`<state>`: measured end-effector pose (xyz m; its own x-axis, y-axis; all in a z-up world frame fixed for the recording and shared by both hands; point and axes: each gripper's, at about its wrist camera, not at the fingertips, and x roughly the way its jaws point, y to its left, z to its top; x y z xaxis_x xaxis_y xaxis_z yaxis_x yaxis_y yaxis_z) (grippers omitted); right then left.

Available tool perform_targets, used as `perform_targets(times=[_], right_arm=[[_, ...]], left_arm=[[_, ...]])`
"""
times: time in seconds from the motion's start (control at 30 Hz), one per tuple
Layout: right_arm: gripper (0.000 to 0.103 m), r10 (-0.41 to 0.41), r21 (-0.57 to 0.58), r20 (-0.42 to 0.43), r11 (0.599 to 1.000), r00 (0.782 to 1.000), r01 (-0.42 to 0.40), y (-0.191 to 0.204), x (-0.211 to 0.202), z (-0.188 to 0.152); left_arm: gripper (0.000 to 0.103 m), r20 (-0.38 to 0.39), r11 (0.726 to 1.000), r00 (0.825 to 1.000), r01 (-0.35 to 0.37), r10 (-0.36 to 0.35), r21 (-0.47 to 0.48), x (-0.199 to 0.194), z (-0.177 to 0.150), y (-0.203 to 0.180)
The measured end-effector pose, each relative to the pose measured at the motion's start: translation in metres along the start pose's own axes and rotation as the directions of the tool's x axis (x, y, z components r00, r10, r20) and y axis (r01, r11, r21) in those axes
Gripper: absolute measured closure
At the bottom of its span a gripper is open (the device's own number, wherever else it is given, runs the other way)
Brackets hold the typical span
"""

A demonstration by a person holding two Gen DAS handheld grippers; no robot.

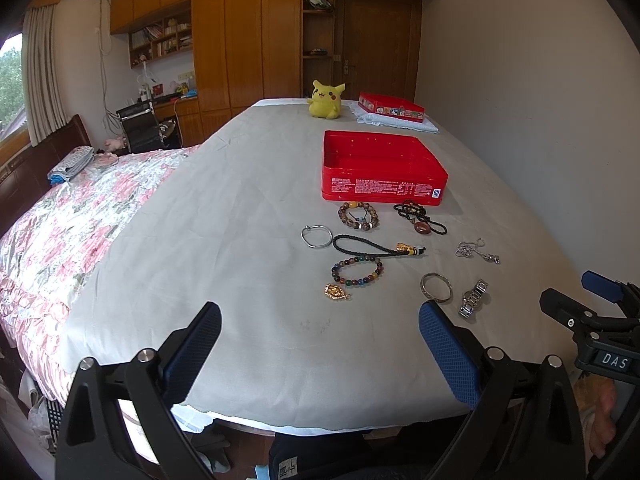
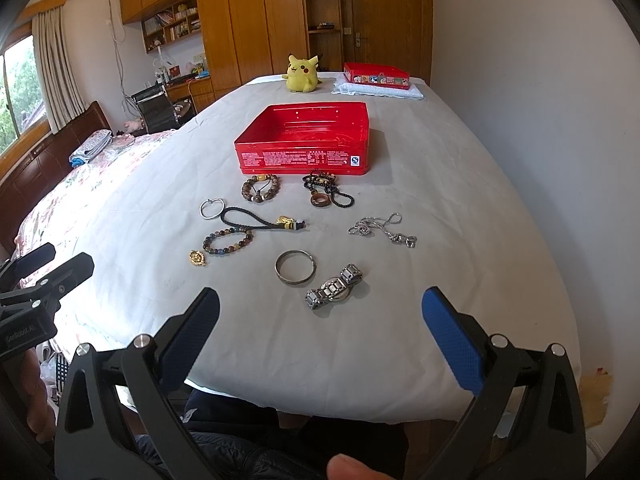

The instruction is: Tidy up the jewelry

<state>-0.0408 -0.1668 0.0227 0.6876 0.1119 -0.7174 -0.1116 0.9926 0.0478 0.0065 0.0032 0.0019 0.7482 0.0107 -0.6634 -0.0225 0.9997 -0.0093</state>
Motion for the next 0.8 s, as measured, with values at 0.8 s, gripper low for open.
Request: perform_targets(times=[0.8], right_arm=[[0.003, 0.074, -0.029, -0.037, 0.997, 0.997, -0.075, -0.009, 0.041, -0.012]], left_arm=[[0.004, -0.091, 0.992, 0.988, 0.123, -0.125, -0.021, 0.057, -0.023, 0.012]])
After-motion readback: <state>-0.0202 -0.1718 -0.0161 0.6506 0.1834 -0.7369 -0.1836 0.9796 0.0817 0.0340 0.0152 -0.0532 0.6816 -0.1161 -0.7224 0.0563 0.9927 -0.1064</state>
